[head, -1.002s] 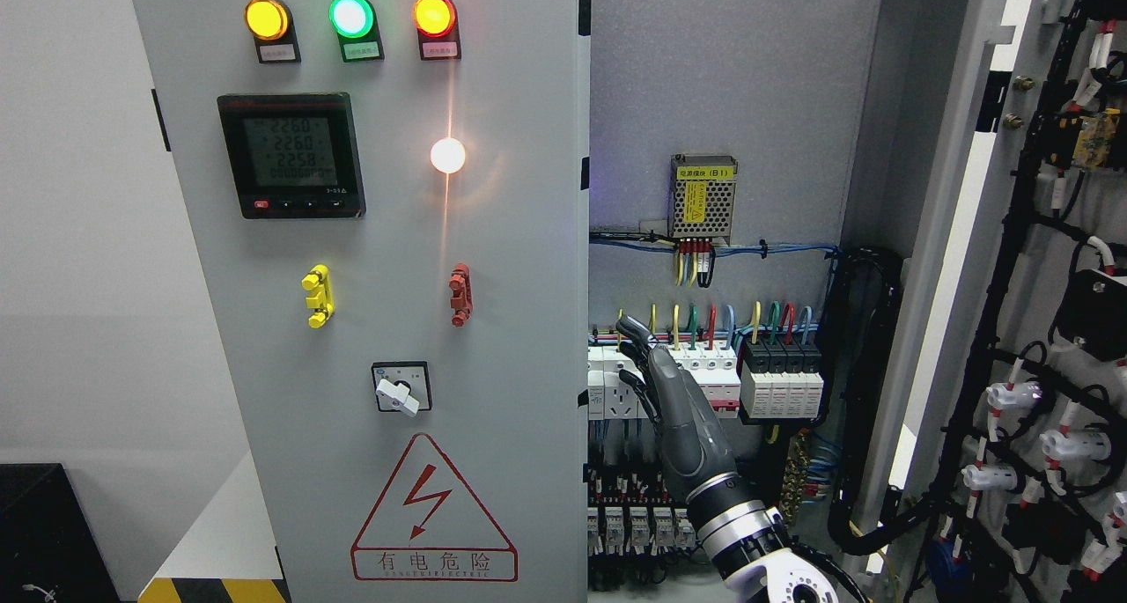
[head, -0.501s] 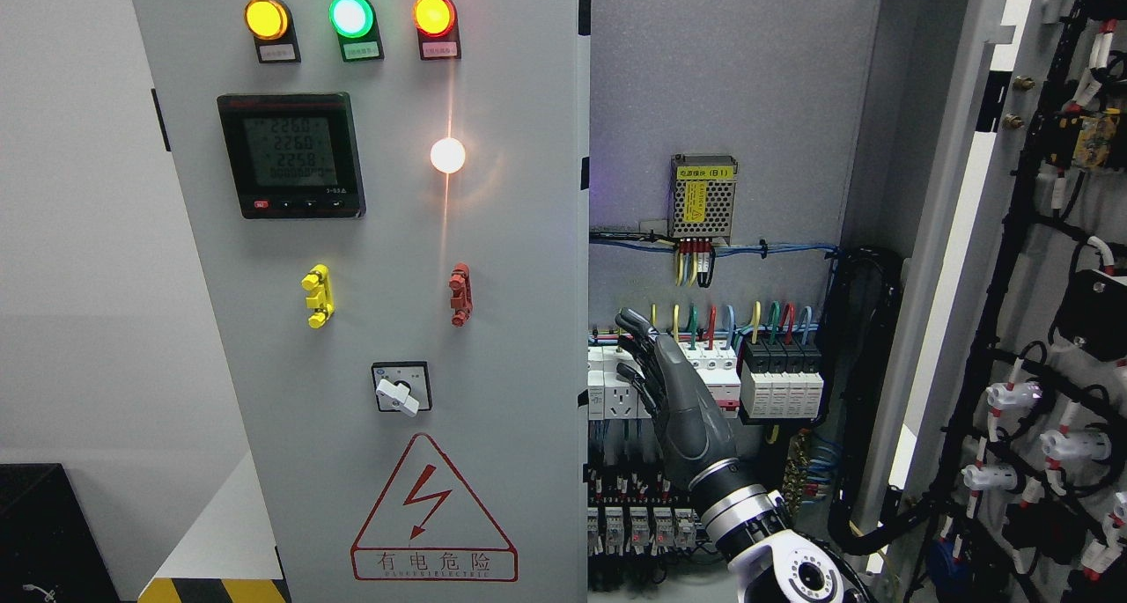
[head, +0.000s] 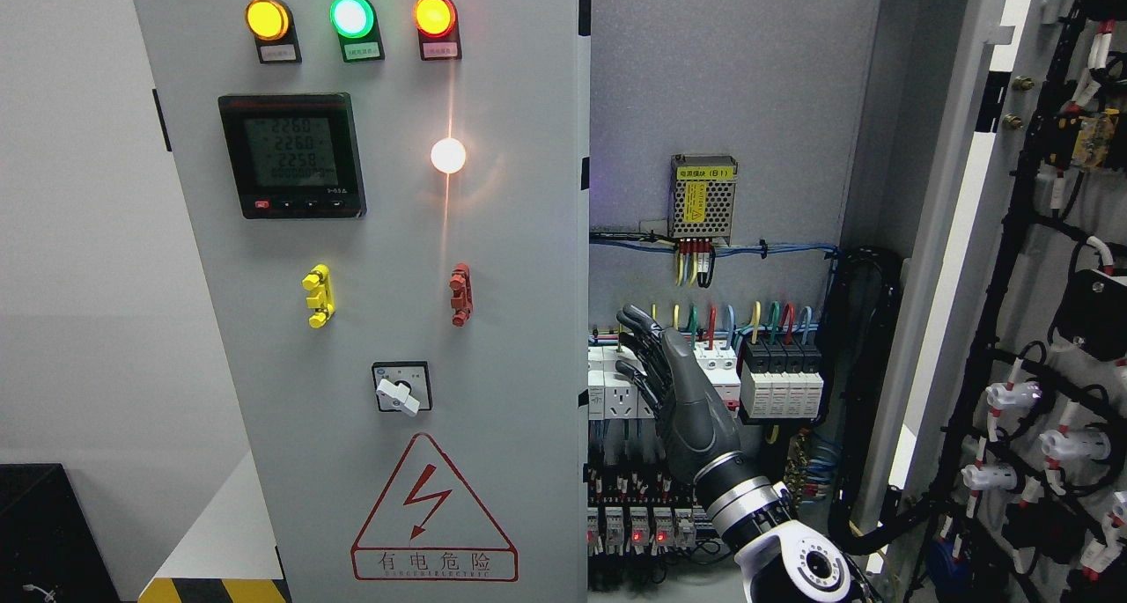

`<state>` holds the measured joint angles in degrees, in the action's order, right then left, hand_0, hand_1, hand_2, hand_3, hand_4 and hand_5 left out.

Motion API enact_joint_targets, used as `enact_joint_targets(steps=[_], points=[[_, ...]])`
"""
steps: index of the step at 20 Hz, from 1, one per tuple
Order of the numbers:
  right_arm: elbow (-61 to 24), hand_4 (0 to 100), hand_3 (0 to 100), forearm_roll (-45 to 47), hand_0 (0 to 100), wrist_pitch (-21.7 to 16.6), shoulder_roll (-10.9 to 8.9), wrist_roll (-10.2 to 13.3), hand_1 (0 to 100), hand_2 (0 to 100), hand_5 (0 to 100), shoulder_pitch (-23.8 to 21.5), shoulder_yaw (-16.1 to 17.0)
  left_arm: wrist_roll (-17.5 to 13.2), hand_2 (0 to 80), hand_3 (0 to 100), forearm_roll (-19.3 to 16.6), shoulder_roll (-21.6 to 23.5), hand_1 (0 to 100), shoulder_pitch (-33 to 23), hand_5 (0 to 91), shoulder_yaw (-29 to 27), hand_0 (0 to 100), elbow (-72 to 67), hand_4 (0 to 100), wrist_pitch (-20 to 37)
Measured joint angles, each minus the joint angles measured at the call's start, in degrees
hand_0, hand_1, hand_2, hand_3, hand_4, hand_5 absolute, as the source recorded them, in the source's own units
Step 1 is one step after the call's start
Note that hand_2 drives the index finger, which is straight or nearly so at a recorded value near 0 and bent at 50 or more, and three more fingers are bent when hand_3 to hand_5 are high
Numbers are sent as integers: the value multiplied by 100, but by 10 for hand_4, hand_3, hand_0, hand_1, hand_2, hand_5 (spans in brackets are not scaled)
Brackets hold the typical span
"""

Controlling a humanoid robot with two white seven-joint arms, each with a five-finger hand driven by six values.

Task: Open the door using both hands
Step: 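Hook the right hand's fingers behind the closed door's inner edge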

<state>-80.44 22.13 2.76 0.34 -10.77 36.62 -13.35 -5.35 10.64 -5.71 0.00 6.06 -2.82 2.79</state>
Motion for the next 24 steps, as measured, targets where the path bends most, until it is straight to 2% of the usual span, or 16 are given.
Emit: enact_joint_targets(steps=[6, 13, 20, 24], points=[[84, 0, 0, 53, 192, 8, -14, -117, 0, 0, 0, 52, 63, 0, 0, 0, 0, 0, 0, 0, 0, 0, 0, 0, 0, 0], [127, 0, 0, 86, 192, 20, -24, -386, 0, 0, 0, 80, 106, 0, 0, 0, 0, 0, 0, 0, 0, 0, 0, 0, 0, 0], [198, 0, 0, 94, 192, 28, -28, -845, 0, 0, 0, 143, 150, 0, 0, 0, 0, 0, 0, 0, 0, 0, 0, 0, 0, 0], [255, 0, 0, 96, 192, 39, -30, -1009, 0, 0, 0, 218, 189, 0, 0, 0, 0, 0, 0, 0, 0, 0, 0, 0, 0, 0]])
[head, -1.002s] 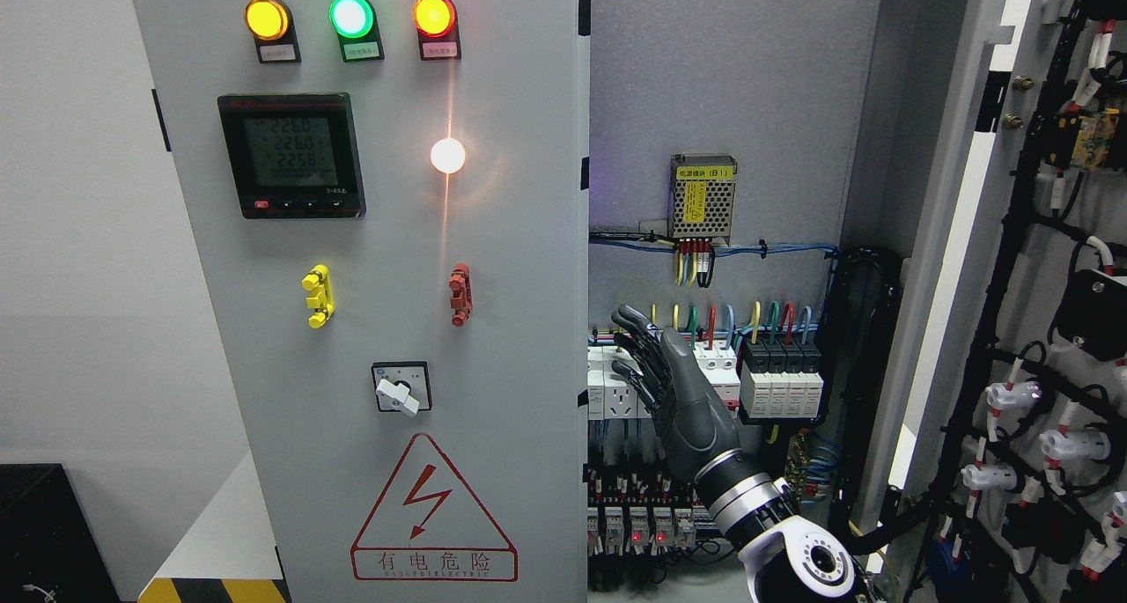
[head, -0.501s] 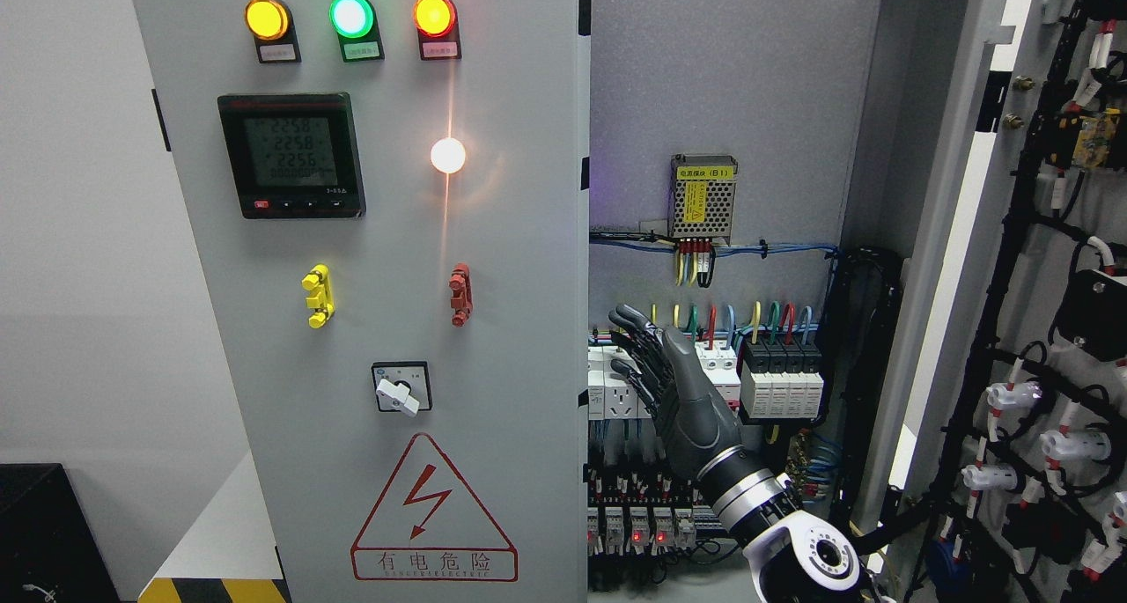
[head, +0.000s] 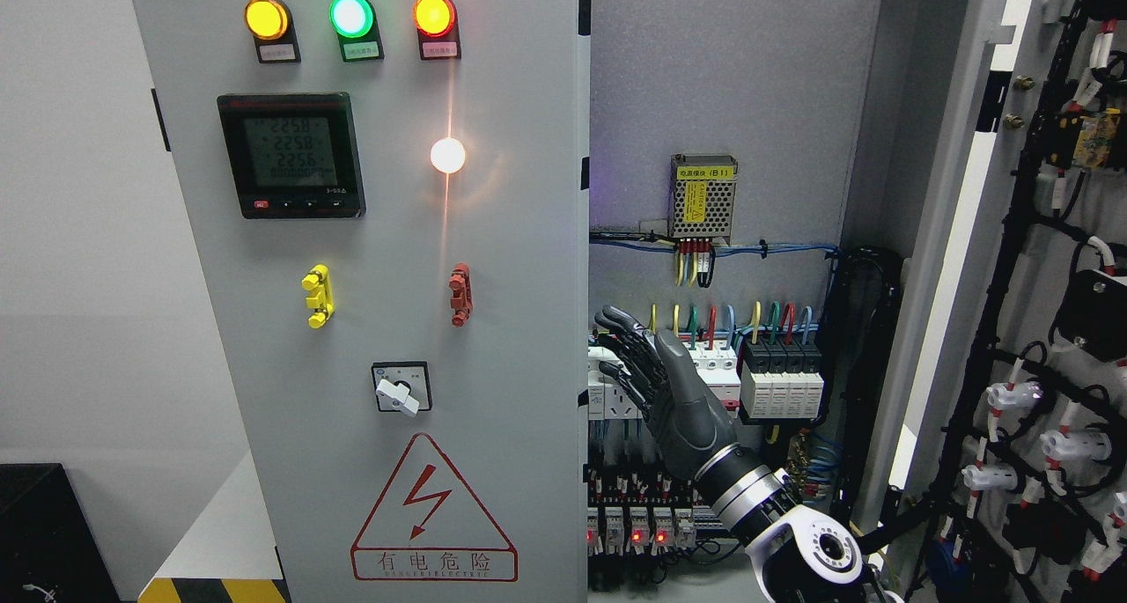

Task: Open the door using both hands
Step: 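Hook the right hand's fingers behind the closed door's inner edge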

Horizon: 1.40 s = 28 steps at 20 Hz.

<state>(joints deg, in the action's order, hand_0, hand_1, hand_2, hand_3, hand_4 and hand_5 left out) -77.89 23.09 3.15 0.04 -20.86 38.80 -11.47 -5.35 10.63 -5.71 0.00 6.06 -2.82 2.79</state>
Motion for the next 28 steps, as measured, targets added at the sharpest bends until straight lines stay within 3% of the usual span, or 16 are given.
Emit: enact_joint_targets(steps=[4, 14, 28], points=[[80, 0, 0, 1, 192, 6, -1, -217, 0, 0, 0, 66, 37, 0, 0, 0, 0, 0, 0, 0, 0, 0, 0, 0, 0, 0], [262, 0, 0, 39, 192, 250, -3, -499, 0, 0, 0, 200, 136, 0, 0, 0, 0, 0, 0, 0, 0, 0, 0, 0, 0, 0], [372, 0, 0, 509, 192, 402, -3, -678, 0, 0, 0, 317, 230, 0, 0, 0, 0, 0, 0, 0, 0, 0, 0, 0, 0, 0]])
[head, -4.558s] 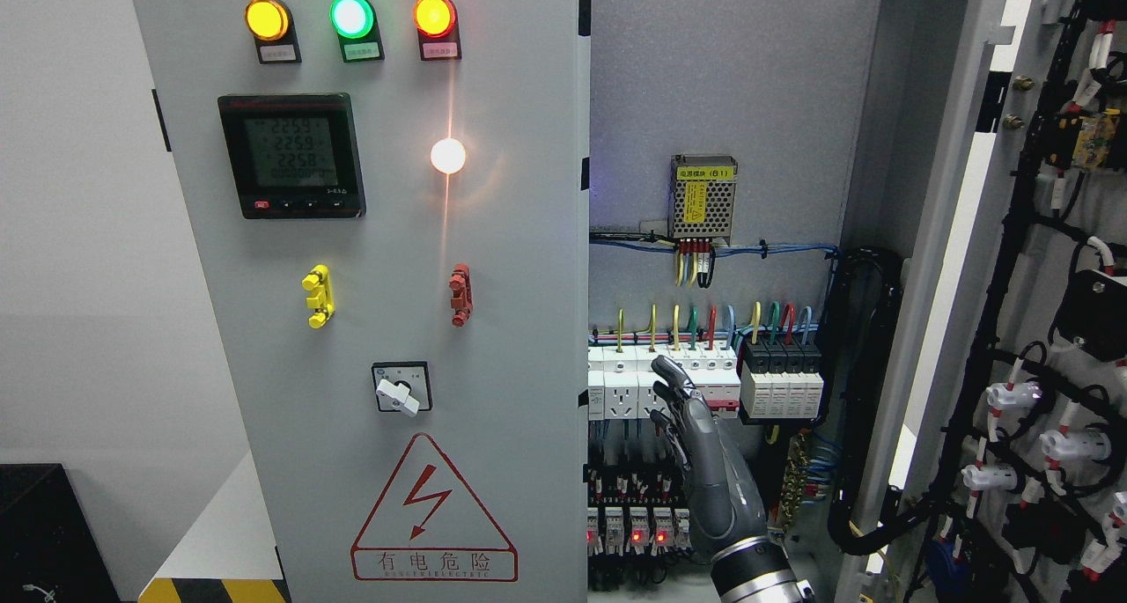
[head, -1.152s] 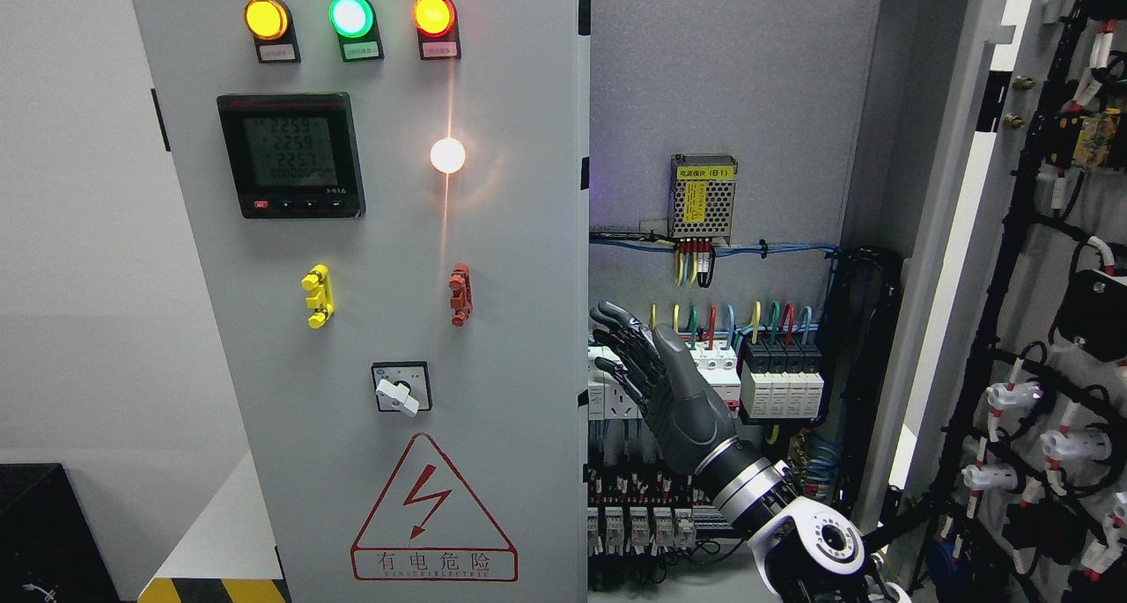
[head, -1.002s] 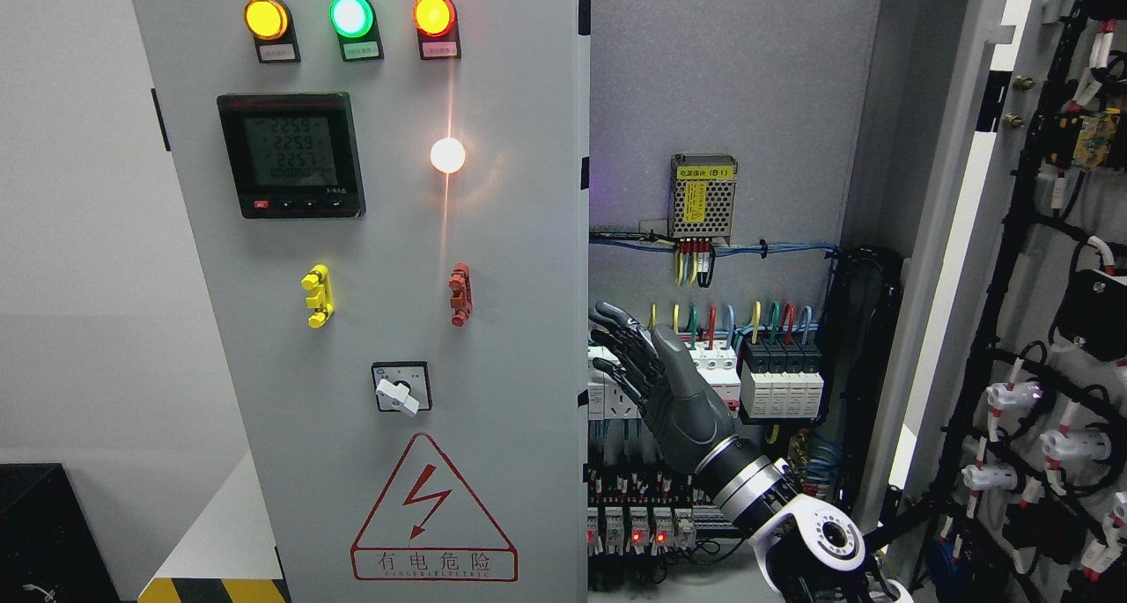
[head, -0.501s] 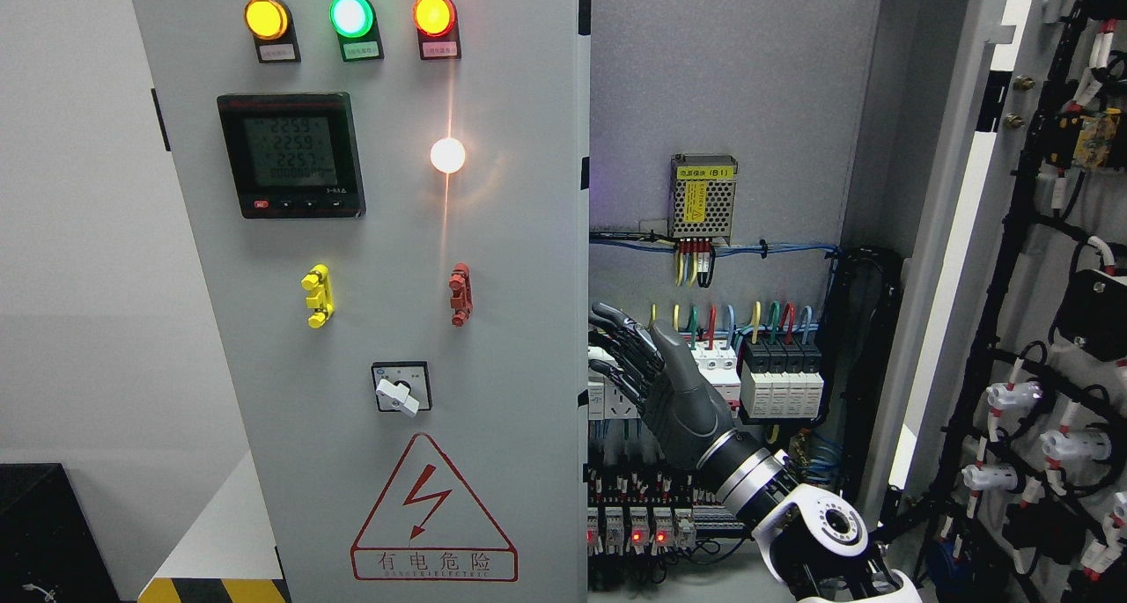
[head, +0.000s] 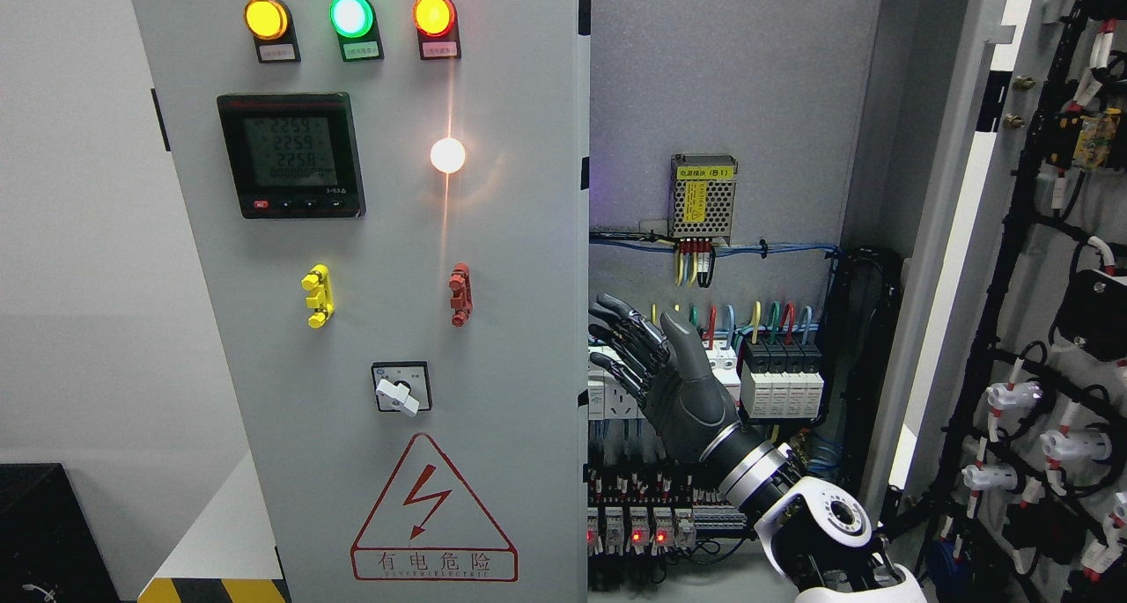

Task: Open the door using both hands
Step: 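Hook the right hand's fingers behind the closed door's inner edge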

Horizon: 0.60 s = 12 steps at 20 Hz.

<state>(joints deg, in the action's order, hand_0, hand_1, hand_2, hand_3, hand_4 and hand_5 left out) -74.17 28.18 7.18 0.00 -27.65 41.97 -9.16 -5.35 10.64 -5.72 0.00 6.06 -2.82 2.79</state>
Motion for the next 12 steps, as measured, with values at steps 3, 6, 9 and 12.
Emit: enact_joint_targets(steps=[3, 6, 9, 12], points=[[13, 0, 0, 20, 192, 0, 0, -82, 0, 0, 0, 5, 9, 0, 0, 0, 0, 0, 0, 0, 0, 0, 0, 0, 0, 0], [26, 0, 0, 32, 192, 8, 0, -126, 0, 0, 0, 21, 16, 0, 0, 0, 0, 0, 0, 0, 0, 0, 0, 0, 0, 0], [56, 0, 0, 39, 192, 13, 0, -138, 0, 0, 0, 56, 20, 0, 0, 0, 0, 0, 0, 0, 0, 0, 0, 0, 0, 0], [97, 0, 0, 42, 192, 14, 0, -201, 0, 0, 0, 100, 26, 0, 0, 0, 0, 0, 0, 0, 0, 0, 0, 0, 0, 0]])
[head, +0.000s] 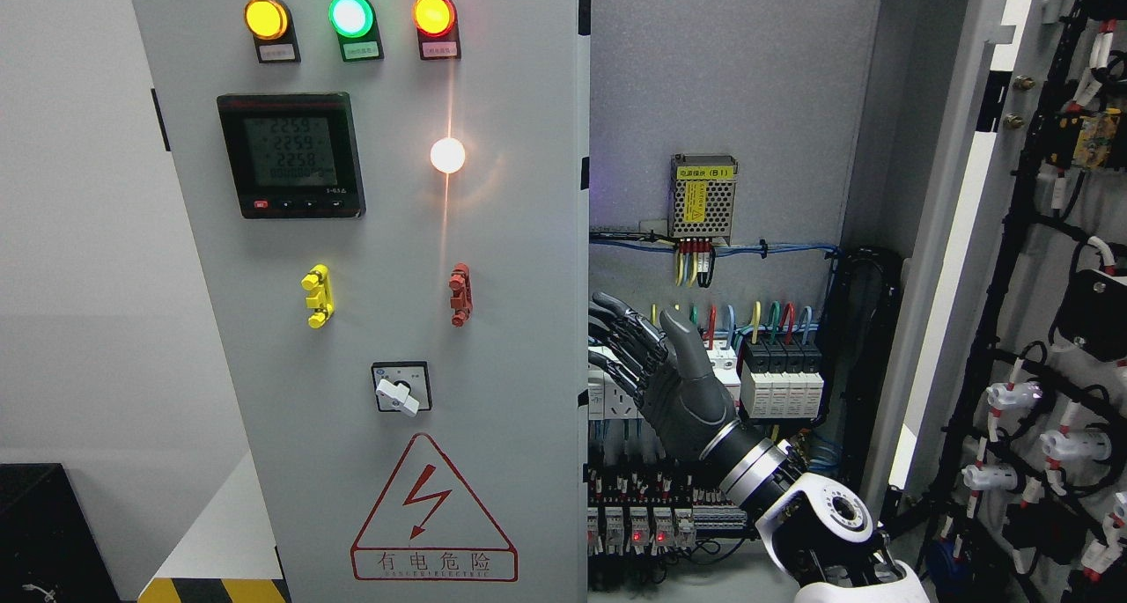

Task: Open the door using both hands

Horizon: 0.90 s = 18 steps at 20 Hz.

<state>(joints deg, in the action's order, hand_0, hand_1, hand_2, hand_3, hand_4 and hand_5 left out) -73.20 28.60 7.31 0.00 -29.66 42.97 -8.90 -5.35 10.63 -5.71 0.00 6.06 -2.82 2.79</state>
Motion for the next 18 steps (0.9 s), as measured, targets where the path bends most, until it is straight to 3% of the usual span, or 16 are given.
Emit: enact_joint_targets(steps=[11, 18], points=[[93, 0, 0, 4, 192, 1, 0, -468, 0, 0, 0, 85, 46, 0, 0, 0, 0, 0, 0, 0, 0, 0, 0, 0, 0, 0], [125, 0, 0, 2, 192, 0, 0, -564, 0, 0, 0, 111, 64, 0, 0, 0, 0, 0, 0, 0, 0, 0, 0, 0, 0, 0]])
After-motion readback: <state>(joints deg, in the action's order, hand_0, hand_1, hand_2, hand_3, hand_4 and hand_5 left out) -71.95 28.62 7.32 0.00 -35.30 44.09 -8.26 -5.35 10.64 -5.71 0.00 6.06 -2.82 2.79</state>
